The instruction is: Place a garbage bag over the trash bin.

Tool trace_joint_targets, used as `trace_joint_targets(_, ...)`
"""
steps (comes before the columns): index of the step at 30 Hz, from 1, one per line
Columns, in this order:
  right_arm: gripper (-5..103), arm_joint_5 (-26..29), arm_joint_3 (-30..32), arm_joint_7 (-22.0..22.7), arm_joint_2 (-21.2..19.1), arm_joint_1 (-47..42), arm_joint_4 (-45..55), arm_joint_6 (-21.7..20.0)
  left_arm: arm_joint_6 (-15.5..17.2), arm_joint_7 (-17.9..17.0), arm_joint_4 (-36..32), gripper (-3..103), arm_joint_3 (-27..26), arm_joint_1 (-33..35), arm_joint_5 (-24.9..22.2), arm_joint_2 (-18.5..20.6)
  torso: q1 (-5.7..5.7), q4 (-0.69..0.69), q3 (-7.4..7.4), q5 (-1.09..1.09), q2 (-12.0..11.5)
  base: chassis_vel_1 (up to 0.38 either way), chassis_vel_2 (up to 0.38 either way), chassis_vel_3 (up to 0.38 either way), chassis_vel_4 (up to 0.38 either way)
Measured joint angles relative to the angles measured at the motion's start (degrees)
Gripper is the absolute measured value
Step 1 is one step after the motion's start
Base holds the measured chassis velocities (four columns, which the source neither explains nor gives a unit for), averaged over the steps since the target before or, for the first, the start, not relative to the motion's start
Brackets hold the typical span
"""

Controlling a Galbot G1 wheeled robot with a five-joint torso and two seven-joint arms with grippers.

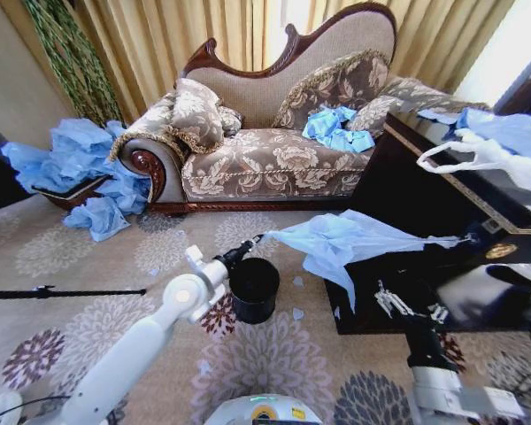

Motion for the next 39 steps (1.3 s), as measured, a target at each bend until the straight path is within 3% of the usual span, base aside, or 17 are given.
trace_joint_targets(1, 100, 0.0, 0.0, 0.0, 0.0, 0.0, 0.0, 0.0, 0.0, 0.0, 0.0, 0, 0.0, 0.0, 0.0, 0.0, 0.0, 0.0, 0.0, 0.0, 0.0, 0.0, 0.0, 0.0, 0.0)
trace_joint_targets(4, 100, 9.62, 1.8, 1.38, -3.14, 1.52, 1.88, -1.35, -0.09, 0.04, -0.48, 0, -0.1, 0.44, -0.03, 0.3, 0.0, 0.01, 0.0, -0.02, 0.0, 0.0, 0.0, 0.0, 0.0)
trace_joint_targets(5, 100, 9.62, 1.8, 1.38, -3.14, 1.52, 1.88, -1.35, -0.09, 0.04, -0.48, 0, -0.1, 0.44, -0.03, 0.3, 0.0, 0.01, 0.0, -0.02, 0.0, 0.0, 0.0, 0.0, 0.0)
trace_joint_targets(11, 100, 27.38, 3.99, 5.41, -6.7, 2.27, 2.05, -4.35, -0.13, 0.16, -0.51, 0, -0.01, 0.66, 0.33, -0.44, 0.0, -0.01, 0.0, -0.01, 0.0, 0.0, 0.0, 0.0, 0.0)
trace_joint_targets(15, 99, 31.26, 4.33, 7.22, -8.36, 4.38, 2.07, -6.04, -0.2, 0.38, -0.51, 0, -0.17, 1.34, 0.8, -0.55, 0.0, 0.01, 0.0, -0.01, 0.0, 0.0, 0.0, 0.0, 0.0)
trace_joint_targets(23, 94, 33.03, 5.09, 7.09, -10.83, 5.35, 2.1, -5.85, -0.78, 0.77, 0.68, 0, -0.4, 2.77, 2.43, -1.02, 0.0, 0.0, 0.0, -0.01, 0.0, 0.0, 0.0, 0.0, 0.0)
trace_joint_targets(39, 94, 21.92, -0.13, -1.42, -3.83, 1.53, 2.18, -5.88, -1.63, 0.91, 3.93, 0, -1.42, 0.54, 2.68, -1.63, 0.0, -0.01, 0.0, -0.02, 0.01, 0.0, 0.0, 0.0, 0.0)
